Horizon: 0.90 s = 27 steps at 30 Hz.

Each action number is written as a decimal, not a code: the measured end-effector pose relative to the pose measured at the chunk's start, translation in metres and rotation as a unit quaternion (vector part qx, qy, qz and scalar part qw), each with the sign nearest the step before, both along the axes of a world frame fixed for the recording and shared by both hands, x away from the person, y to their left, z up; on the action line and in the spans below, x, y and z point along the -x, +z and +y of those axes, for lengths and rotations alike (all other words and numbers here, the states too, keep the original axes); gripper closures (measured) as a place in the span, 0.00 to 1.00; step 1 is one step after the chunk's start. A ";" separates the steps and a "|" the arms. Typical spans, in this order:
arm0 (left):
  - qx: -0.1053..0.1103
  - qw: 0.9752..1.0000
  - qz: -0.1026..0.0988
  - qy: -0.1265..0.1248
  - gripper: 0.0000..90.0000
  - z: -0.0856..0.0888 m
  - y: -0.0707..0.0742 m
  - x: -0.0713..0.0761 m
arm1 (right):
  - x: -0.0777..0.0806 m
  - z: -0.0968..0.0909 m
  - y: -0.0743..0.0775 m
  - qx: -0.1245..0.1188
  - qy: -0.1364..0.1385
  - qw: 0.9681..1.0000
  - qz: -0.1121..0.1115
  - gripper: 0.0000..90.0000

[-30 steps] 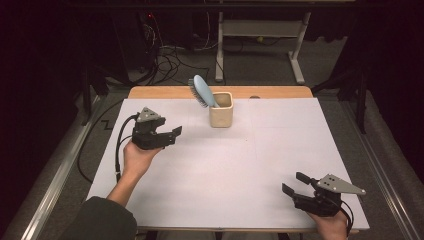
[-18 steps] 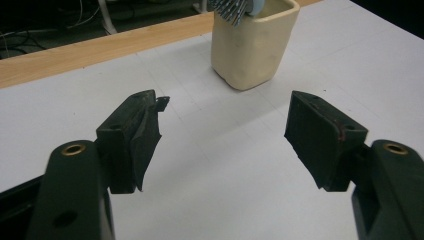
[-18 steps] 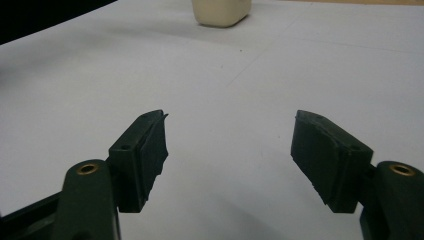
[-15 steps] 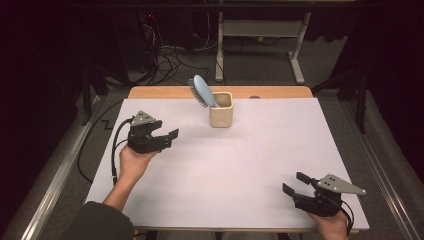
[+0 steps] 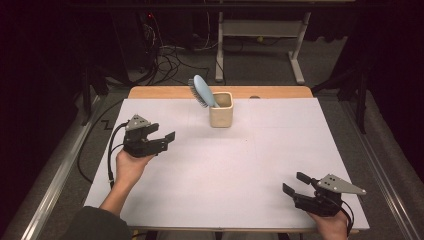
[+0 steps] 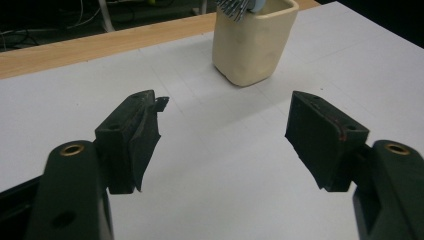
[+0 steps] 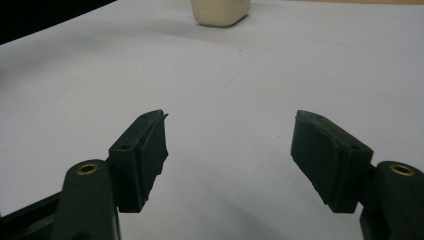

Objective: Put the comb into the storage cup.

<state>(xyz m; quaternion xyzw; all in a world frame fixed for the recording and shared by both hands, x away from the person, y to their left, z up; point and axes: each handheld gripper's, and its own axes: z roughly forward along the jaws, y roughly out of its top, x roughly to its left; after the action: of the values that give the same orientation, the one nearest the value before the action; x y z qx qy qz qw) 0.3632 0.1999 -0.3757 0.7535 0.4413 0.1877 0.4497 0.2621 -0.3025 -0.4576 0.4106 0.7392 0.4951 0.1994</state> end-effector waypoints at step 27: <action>0.019 1.000 -0.003 0.016 0.33 0.025 -0.009 0.022 | 0.000 0.000 0.000 0.001 -0.002 1.000 0.001 0.35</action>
<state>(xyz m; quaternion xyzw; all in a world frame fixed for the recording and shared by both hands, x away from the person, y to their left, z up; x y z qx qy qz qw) 0.3415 0.2246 -0.3845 0.7371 0.4556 0.1888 0.4620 0.2622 -0.3028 -0.4579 0.4127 0.7389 0.4937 0.1998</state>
